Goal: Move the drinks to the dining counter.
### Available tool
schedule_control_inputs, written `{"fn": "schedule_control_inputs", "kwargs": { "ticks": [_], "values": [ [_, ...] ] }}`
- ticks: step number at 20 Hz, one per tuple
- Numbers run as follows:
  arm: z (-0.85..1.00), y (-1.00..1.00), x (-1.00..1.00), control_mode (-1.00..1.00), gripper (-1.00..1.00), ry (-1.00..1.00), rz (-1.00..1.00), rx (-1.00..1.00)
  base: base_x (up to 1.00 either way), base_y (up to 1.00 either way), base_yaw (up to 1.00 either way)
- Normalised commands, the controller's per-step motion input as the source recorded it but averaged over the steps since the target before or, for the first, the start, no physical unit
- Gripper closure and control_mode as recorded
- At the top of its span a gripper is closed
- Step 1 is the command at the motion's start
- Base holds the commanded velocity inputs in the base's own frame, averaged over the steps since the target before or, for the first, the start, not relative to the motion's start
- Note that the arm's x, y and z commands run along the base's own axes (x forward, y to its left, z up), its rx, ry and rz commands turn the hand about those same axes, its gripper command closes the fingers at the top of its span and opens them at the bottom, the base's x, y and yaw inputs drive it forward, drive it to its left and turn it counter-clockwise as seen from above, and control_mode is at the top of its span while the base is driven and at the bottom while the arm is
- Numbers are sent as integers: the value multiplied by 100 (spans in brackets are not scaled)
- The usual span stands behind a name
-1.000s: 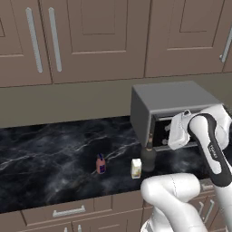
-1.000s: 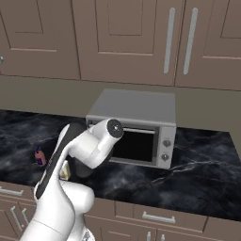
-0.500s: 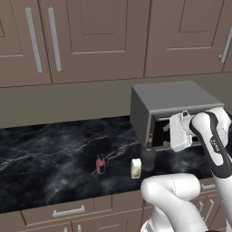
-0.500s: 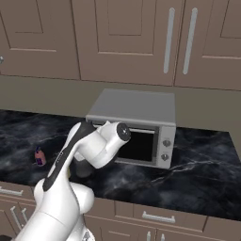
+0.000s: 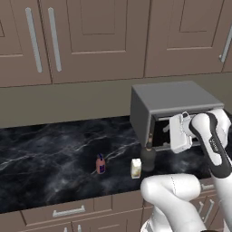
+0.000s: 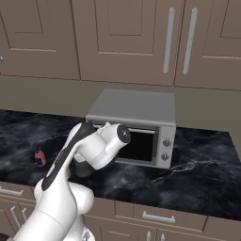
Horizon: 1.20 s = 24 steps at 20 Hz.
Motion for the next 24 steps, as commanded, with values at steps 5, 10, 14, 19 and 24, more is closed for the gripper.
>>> {"fn": "schedule_control_inputs", "kwargs": {
  "ticks": [5, 10, 14, 19, 24],
  "values": [
    [-10, 14, -1, -100, -100, 0, 2, 0, 0, 0, 0],
    [-7, 24, -3, -100, -100, 0, 5, 1, 0, 0, 0],
    [-3, 26, 0, -100, -100, 0, 6, 1, 0, 0, 0],
    [-3, 3, 16, -100, -100, 0, 3, 2, 0, 0, 0],
    [-9, -15, 27, -100, -100, 0, 0, 0, 0, 0, 0]
  ]
}}
